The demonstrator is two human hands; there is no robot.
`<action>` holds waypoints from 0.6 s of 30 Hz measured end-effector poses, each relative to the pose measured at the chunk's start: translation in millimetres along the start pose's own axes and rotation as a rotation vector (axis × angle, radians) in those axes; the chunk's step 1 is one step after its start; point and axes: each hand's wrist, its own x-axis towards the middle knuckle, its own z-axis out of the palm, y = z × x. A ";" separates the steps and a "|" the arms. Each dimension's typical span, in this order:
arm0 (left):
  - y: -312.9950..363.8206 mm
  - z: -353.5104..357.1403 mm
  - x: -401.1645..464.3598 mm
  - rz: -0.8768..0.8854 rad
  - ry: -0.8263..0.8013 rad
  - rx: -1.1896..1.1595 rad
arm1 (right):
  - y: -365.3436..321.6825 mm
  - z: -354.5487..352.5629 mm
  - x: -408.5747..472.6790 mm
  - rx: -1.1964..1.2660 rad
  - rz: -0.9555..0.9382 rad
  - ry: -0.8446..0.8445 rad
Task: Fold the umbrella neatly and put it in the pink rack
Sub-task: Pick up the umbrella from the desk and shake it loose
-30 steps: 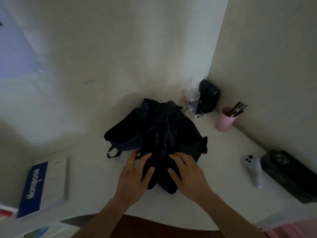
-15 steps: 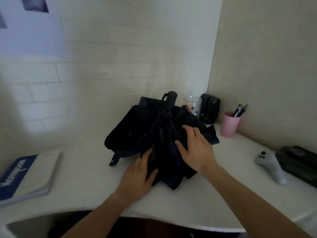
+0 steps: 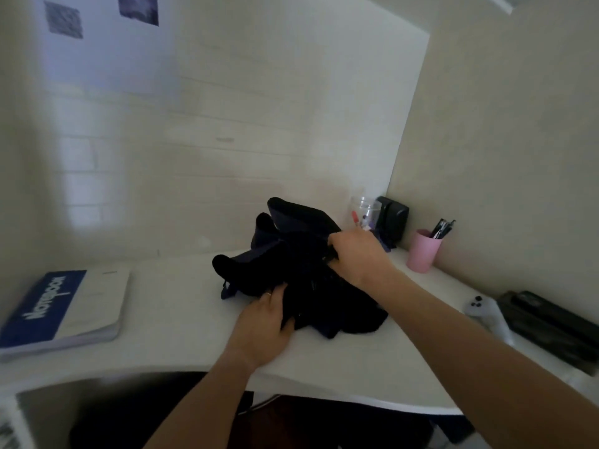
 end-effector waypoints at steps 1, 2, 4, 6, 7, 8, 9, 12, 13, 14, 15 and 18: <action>0.1 1.6 -0.1 0.006 0.035 0.028 | 4.3 3.2 -6.7 -0.025 0.030 -0.062; 0.6 2.2 -0.6 0.012 0.070 0.057 | 7.6 8.6 -15.9 -0.032 0.070 -0.114; 2.9 0.2 -3.0 0.046 0.141 0.132 | 8.8 24.1 -39.0 -0.035 0.157 -0.200; 6.3 -5.7 -7.8 0.102 0.231 0.194 | 5.6 39.3 -63.4 0.011 0.254 -0.230; 8.9 -9.3 -11.6 0.142 0.276 0.206 | 4.3 45.4 -73.8 0.040 0.291 -0.216; 13.1 -14.5 -15.9 0.184 0.307 0.209 | 3.1 48.9 -82.1 0.070 0.318 -0.190; 18.9 -20.9 -19.4 0.222 0.330 0.198 | 3.5 49.3 -87.6 0.105 0.341 -0.151; 40.4 -44.3 -25.3 0.228 0.385 0.077 | 4.7 40.7 -99.1 0.271 0.421 0.012; 51.6 -57.6 -23.8 0.225 0.420 0.022 | 6.5 35.3 -103.4 0.380 0.474 0.117; 61.4 -71.3 -21.3 0.227 0.458 -0.031 | 6.8 28.8 -106.8 0.521 0.545 0.226; 69.1 -83.0 -17.8 0.225 0.492 -0.077 | 5.7 22.9 -107.3 0.693 0.625 0.311; 99.7 -128.9 -0.7 0.296 0.584 -0.104 | 7.9 -6.2 -96.9 1.395 0.771 0.542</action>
